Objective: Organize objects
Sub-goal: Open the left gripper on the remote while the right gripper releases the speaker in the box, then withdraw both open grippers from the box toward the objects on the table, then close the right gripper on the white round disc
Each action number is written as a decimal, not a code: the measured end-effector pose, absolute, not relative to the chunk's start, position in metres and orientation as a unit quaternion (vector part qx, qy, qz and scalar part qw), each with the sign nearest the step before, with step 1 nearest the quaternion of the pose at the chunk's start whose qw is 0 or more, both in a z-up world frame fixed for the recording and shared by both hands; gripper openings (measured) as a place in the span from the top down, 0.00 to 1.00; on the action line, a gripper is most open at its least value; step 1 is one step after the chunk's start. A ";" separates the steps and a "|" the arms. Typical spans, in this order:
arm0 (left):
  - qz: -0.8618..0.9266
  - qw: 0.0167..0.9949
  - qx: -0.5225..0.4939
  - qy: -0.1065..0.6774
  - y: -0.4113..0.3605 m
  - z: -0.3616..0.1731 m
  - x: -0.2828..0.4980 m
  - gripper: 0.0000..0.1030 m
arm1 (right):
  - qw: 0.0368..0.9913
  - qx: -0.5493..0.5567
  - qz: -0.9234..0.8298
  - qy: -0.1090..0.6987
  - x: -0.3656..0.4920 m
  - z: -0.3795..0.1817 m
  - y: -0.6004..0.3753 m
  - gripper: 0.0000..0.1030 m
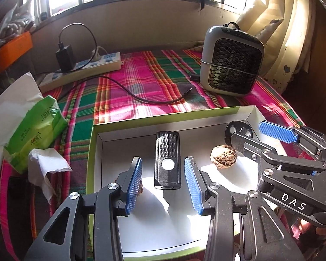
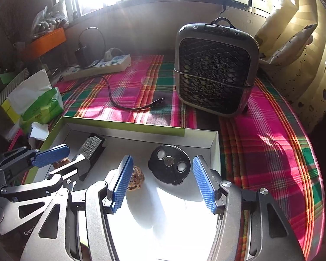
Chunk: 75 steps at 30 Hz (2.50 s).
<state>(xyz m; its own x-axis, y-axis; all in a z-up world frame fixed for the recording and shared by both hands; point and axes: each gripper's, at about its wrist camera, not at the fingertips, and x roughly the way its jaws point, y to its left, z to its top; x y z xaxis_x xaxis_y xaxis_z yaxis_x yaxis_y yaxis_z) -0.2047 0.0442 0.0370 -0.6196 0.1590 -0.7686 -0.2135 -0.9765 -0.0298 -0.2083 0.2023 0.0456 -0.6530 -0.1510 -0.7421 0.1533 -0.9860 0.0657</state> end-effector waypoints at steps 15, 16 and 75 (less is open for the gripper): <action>0.910 0.098 -0.403 0.011 0.026 0.056 -0.151 0.62 | 0.090 0.387 -0.918 -0.016 -0.161 0.062 0.195 0.43; 0.913 0.093 -0.398 0.010 0.024 0.058 -0.146 0.62 | 0.090 0.384 -0.919 -0.017 -0.157 0.063 0.195 0.43; 0.891 0.155 -0.422 -0.069 -0.035 0.026 -0.057 0.58 | 0.079 0.426 -0.901 -0.010 -0.077 0.018 0.173 0.63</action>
